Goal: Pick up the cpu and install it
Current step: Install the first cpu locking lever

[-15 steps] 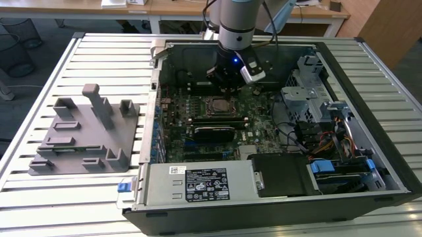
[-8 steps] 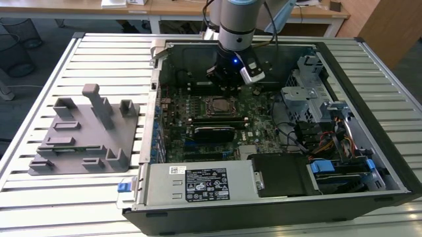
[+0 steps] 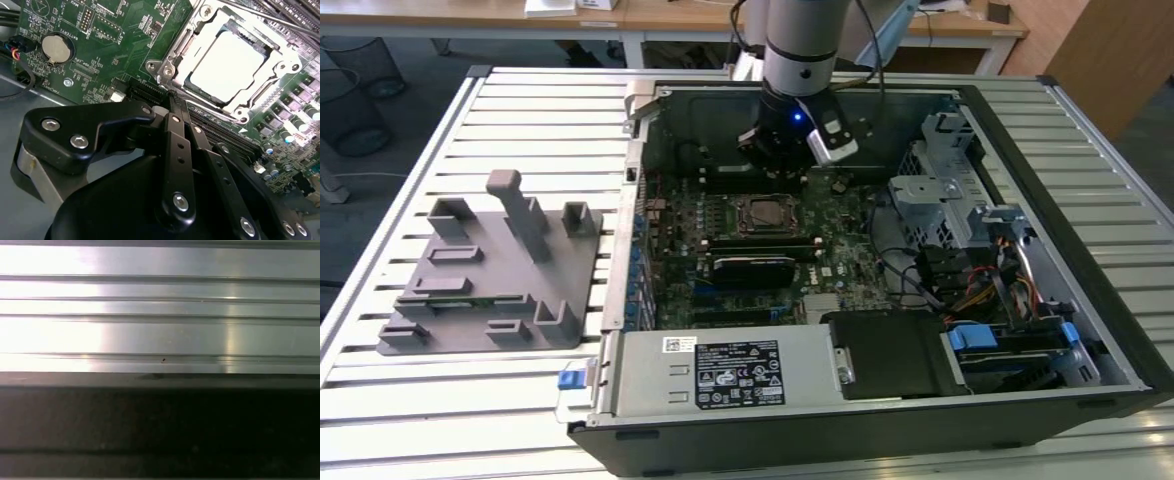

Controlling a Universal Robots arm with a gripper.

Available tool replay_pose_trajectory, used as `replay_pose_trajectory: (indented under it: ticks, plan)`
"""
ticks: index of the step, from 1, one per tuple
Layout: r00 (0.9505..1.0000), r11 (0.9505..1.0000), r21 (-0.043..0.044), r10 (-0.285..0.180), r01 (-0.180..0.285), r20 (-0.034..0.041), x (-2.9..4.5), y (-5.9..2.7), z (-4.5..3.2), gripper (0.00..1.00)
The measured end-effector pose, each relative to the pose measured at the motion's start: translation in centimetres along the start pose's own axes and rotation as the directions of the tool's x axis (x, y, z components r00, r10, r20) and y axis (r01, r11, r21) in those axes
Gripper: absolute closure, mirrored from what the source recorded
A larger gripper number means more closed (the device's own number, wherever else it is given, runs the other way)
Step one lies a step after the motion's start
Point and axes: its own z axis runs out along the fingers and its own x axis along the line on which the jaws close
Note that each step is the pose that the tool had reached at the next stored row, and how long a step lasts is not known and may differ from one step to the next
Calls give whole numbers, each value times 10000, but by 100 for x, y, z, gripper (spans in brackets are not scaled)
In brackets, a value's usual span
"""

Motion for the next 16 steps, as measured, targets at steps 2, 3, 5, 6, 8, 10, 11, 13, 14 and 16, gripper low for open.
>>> replay_pose_trajectory:
  ticks: [2,3,5,6,8,10,11,13,14,16]
  plan:
    - [10000,10000,2,1,-1,-1,0,-17,-2,88]
    - [10000,10000,2,0,0,-1,0,-26,-2,88]
    - [10000,10000,1,1,-1,0,0,-41,-2,88]
    - [10000,10000,2,1,-1,-1,0,-47,-3,88]
    - [10000,10000,1,1,-1,0,0,-56,-3,88]
    - [10000,10000,2,2,-2,-1,0,-63,-4,88]
    - [10000,10000,2,2,-2,0,0,-67,-4,88]
    - [10000,10000,1,1,-1,0,0,-72,-4,88]
    - [10000,10000,1,1,-1,0,0,-74,-4,88]
    - [10000,10000,2,1,-1,-1,-1,-78,-5,88]
